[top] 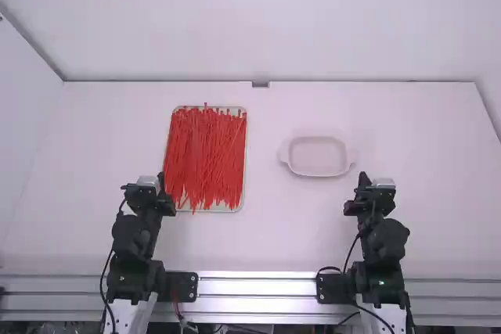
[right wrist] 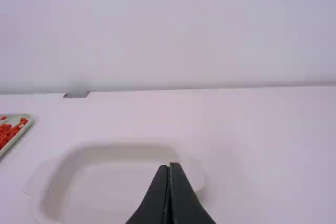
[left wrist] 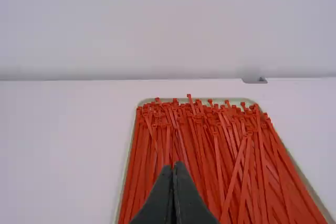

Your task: Fasten the cable tie

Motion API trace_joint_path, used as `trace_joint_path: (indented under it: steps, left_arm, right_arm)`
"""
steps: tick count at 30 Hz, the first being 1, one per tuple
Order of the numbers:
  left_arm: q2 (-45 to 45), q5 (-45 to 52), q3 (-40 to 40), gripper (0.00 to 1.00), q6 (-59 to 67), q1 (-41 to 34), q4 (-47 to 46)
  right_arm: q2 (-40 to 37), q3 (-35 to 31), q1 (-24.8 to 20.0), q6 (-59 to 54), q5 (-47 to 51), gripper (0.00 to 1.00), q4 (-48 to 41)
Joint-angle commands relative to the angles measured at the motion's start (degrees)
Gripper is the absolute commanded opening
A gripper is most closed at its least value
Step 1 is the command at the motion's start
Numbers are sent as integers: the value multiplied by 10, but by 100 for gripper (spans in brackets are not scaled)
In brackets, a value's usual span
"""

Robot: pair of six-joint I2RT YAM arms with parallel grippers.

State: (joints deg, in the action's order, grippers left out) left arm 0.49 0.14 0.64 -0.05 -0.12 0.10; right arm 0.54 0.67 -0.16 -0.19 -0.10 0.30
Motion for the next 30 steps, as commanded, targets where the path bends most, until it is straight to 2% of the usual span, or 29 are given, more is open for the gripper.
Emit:
trace_joint_path:
  steps: [1,13,30]
  left_arm:
    - [0,0,0,0,0,0,0]
    - [38,4,28,7,-2,-2,-6]
    - [203,26,130,32,-29,-8,-37]
  right_arm:
    - [0,0,0,-1,2,0,0]
    - [39,26,3,6,-2,7,-3]
    - [248,138,33,33,-9,32,-13]
